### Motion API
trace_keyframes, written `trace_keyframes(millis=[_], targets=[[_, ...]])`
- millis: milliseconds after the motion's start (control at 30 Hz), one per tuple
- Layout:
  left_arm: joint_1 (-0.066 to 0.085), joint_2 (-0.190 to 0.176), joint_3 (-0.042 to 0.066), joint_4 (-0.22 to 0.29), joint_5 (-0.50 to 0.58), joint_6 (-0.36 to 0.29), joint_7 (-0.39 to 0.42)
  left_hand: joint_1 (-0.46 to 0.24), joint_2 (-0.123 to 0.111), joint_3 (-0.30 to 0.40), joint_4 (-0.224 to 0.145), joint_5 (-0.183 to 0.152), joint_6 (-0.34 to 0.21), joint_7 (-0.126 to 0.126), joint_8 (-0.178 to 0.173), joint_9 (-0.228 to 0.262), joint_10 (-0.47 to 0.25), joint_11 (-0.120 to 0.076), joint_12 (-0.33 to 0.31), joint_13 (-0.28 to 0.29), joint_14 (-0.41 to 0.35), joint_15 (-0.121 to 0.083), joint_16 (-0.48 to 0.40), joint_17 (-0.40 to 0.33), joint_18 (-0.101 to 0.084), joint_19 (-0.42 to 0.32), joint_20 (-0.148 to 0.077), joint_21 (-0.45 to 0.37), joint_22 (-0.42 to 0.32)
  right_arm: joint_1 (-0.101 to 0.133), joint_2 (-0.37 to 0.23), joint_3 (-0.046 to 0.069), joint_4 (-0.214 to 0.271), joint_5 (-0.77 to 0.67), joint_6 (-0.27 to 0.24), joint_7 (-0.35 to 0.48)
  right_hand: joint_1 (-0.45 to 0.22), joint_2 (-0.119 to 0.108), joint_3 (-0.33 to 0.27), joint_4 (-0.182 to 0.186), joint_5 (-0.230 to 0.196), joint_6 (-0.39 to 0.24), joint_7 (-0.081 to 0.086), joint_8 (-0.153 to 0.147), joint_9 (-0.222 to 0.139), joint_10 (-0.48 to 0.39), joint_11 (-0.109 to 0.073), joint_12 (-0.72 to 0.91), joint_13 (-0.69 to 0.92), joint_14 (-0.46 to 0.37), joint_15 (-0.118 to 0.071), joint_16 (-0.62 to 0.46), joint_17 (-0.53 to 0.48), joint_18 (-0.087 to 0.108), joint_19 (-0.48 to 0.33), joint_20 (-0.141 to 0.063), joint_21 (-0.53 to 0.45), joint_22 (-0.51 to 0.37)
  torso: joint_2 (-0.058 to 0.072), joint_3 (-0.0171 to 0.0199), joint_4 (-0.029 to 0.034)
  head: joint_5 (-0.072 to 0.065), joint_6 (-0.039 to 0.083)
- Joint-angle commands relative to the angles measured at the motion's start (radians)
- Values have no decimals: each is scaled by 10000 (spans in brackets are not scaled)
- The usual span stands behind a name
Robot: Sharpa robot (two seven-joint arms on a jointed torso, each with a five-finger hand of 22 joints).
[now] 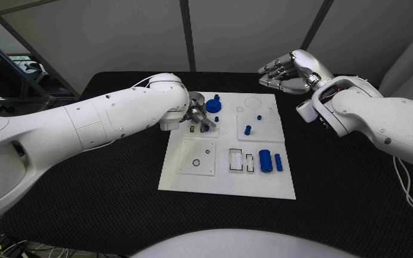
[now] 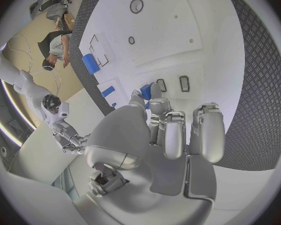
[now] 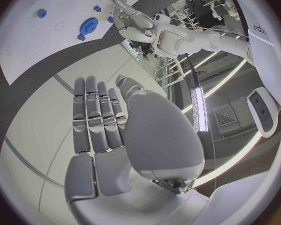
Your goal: Assemble the parts on the task board
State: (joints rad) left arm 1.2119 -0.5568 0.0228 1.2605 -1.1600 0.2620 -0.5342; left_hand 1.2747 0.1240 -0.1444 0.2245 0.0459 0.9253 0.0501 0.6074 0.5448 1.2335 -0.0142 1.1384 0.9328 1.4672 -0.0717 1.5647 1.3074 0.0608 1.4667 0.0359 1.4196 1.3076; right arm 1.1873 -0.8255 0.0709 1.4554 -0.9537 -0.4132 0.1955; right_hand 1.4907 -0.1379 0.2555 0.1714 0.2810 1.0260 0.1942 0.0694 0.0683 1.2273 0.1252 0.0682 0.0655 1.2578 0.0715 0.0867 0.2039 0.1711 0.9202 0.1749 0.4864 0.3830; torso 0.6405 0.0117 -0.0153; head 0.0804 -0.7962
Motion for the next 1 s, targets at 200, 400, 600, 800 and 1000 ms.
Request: trace_keyframes(millis=[200, 400, 600, 800, 1000], targets=[[18, -39, -1, 42, 238, -127, -51, 824, 249, 670, -465, 27, -197, -80, 98, 172, -56, -131, -32, -17, 1015, -131, 21, 2568, -107, 113, -107, 53, 295, 18, 53, 6, -59, -27, 134, -9, -100, 26, -52, -9, 59, -70, 32, -36, -12, -89, 13, -50, -12, -19, 50, -75, -23, 86, 13, 64, -48, -18, 1, 3, -8, 13, -28], [17, -92, -1, 71, 440, -144, -47, 1610, 358, 1392, -993, 34, -400, -130, 20, 232, -157, -188, -160, -88, 1011, -185, 13, 2555, -104, 102, -154, 44, 298, 18, 69, 5, -82, -27, 178, -17, -98, 30, -48, -16, 88, -77, 35, -36, -12, -100, 16, -48, -11, -21, 54, -93, -33, 86, 11, 69, -70, -31, 0, 8, -6, 15, -46], [17, -208, -1, 160, 762, -286, -31, 1544, -188, 3238, -1278, 104, -587, 85, -83, 413, -214, -119, -378, -236, 1006, -74, 1, 2539, -106, 87, -69, 14, 307, 17, 95, 5, -118, -27, 218, -25, -96, 34, -44, -21, 110, -81, 36, -36, -12, -106, 18, -46, -11, -21, 56, -103, -40, 87, 12, 71, -82, -39, -6, 6, -1, 36, -58], [17, -551, 2, 441, 1299, -723, 8, 49, -1548, 6890, -1464, 121, -546, 46, 86, 943, -58, -44, -308, -205, 1002, -37, -10, 2523, -92, 99, -42, -28, 359, 17, 108, 4, -171, -27, 255, -30, -97, 36, -43, -24, 131, -85, 38, -35, -12, -110, 20, -45, -10, -20, 57, -111, -45, 88, 13, 73, -93, -46, -10, 15, 5, 53, -72], [15, -940, 3, 829, 1775, -1434, 61, -632, -1953, 8143, -1829, 295, -542, 35, 258, 1263, 87, -54, -163, -64, 995, -59, -27, 2499, -95, 112, -42, -48, 393, 15, 118, 3, -233, -27, 299, -28, -129, 36, -53, -12, 160, -94, 47, -35, -12, -121, 28, -43, -10, -19, 66, -129, -57, 87, 14, 81, -120, -62, -5, 16, 15, 83, -80]])
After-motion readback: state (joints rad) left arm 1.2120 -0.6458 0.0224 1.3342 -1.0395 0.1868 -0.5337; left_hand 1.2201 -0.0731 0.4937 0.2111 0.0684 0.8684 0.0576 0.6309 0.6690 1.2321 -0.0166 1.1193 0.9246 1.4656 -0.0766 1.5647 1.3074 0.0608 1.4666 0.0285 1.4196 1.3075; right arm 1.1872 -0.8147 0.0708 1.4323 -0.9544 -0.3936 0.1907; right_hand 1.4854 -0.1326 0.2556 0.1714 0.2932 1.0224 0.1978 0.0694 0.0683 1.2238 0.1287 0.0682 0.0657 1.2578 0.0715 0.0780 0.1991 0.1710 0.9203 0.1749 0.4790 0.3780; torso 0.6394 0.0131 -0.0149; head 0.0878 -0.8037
